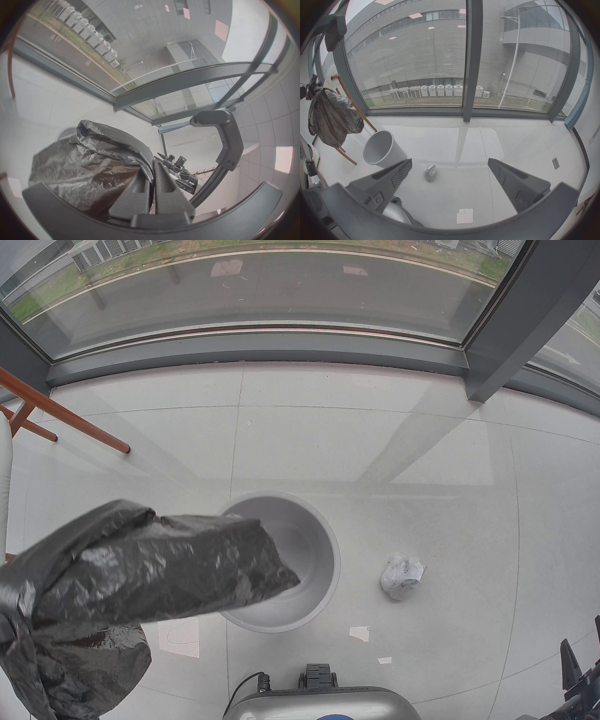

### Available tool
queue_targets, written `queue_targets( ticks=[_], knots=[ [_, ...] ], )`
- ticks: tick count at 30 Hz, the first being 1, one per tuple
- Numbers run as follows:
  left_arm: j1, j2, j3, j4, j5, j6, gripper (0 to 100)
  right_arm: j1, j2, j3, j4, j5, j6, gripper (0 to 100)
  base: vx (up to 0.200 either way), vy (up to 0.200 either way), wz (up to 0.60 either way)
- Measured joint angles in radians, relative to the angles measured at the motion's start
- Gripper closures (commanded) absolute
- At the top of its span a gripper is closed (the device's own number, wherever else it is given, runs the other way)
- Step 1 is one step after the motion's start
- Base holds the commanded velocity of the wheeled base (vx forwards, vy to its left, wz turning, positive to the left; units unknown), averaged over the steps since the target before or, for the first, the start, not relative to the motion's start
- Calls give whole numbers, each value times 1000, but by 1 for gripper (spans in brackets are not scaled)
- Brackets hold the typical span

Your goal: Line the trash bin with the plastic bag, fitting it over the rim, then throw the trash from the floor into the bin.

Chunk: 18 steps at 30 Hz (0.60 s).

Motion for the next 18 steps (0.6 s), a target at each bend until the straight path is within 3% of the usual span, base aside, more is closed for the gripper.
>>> queue_targets(
  ticks=[12,15,18],
  knots=[
    [-12,405,2,-761,1,-20,100,0,0,0,0,0,-1,0,0,0,0],
    [-44,518,5,-898,73,-21,100,0,0,0,0,0,-1,0,0,0,0],
    [-89,606,8,-957,223,-23,100,0,0,0,0,0,-1,0,0,0,0]
  ],
)
